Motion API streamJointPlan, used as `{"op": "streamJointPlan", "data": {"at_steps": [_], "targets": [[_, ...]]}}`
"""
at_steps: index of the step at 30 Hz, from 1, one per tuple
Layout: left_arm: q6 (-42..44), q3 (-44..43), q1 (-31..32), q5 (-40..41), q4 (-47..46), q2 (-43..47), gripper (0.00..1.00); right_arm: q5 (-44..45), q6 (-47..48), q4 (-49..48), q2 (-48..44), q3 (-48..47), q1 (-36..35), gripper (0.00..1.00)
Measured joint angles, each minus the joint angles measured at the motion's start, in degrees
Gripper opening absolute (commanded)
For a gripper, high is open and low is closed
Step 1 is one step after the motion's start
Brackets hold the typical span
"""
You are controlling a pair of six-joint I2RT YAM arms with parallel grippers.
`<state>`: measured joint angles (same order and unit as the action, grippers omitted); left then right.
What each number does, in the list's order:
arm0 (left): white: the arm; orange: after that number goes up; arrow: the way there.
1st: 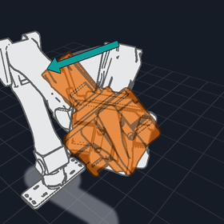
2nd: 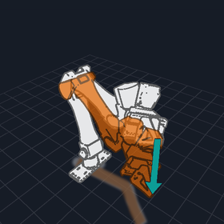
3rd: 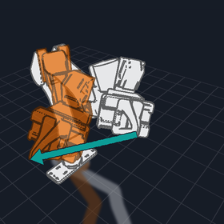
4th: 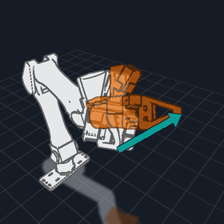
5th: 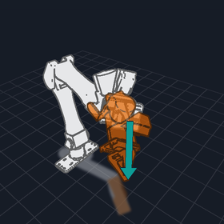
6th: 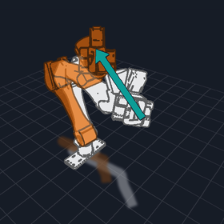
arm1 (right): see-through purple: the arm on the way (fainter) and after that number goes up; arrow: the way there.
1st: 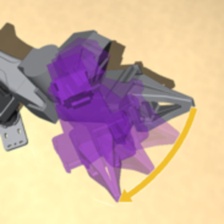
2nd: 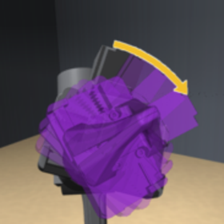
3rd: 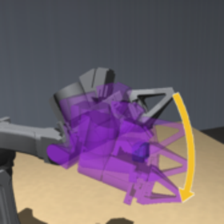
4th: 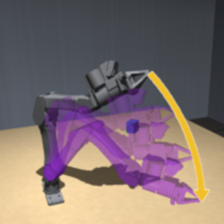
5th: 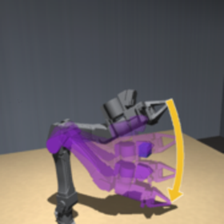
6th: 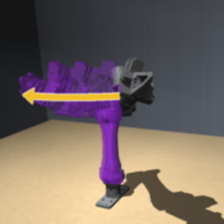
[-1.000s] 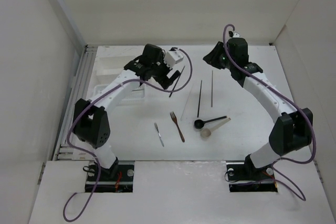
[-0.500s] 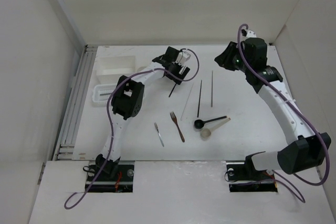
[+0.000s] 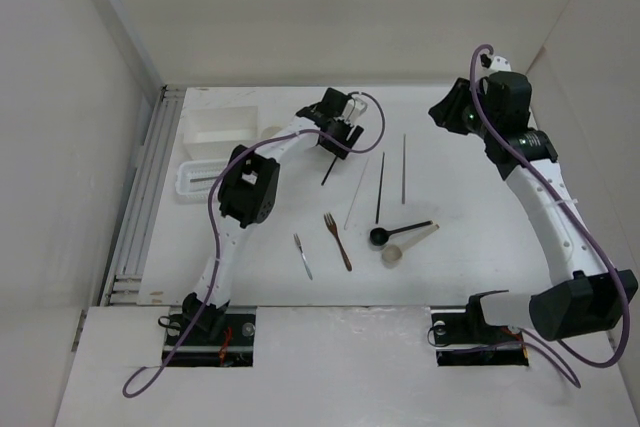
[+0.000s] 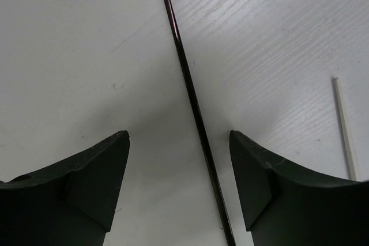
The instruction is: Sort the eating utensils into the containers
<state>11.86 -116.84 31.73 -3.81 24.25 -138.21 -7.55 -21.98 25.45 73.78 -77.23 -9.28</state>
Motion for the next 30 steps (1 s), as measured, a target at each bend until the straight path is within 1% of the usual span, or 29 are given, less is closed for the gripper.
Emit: {"op": "streamJointPlan", "data": {"at_steps": [1, 2, 3, 4, 5, 15, 20, 24, 27, 30], "targets": [[-0.15, 0.0, -0.02, -0.15, 0.48, 0.07, 0.64, -0.04, 0.2, 0.09, 0.0, -0.22, 0.28, 0.37], [-0.2, 0.0, -0.04, -0.55, 0.98, 0.11, 0.58, -0.04, 0.37, 0.13, 0.04, -0.46, 0.44, 0.37], [-0.31, 0.0, -0.07, -1.11, 1.42, 0.17, 0.48, -0.24, 0.57, 0.22, 0.11, -0.9, 0.61, 0.37], [-0.28, 0.0, -0.07, -2.08, 2.01, 0.17, 0.15, -0.46, 0.85, 0.17, 0.2, -1.42, 0.63, 0.37], [-0.52, 0.0, -0.07, -2.75, 2.43, 0.17, 0.0, -0.55, 1.01, 0.2, 0.22, -1.77, 0.7, 0.37], [1.05, -0.39, 0.04, -4.52, 4.61, 0.52, 0.0, -1.2, 2.27, 0.02, 0.94, -3.58, 1.88, 0.38], [4.07, 1.27, 0.04, -5.49, 8.55, 3.76, 0.0, -1.29, 2.34, -0.66, 0.72, -3.3, 2.38, 0.38], [7.17, 2.86, 0.04, -6.19, 9.66, 10.16, 0.0, -1.33, 2.34, -3.54, -0.7, -0.61, 2.58, 0.38], [10.12, 4.7, 0.04, -6.78, 10.47, 17.18, 0.0, -1.77, 2.27, -5.49, -1.4, 2.01, 2.58, 0.38], [15.61, 8.74, -0.42, -7.54, 10.99, 25.29, 0.0, -2.64, 1.7, -7.32, -1.18, 3.67, 2.58, 0.38]]}}
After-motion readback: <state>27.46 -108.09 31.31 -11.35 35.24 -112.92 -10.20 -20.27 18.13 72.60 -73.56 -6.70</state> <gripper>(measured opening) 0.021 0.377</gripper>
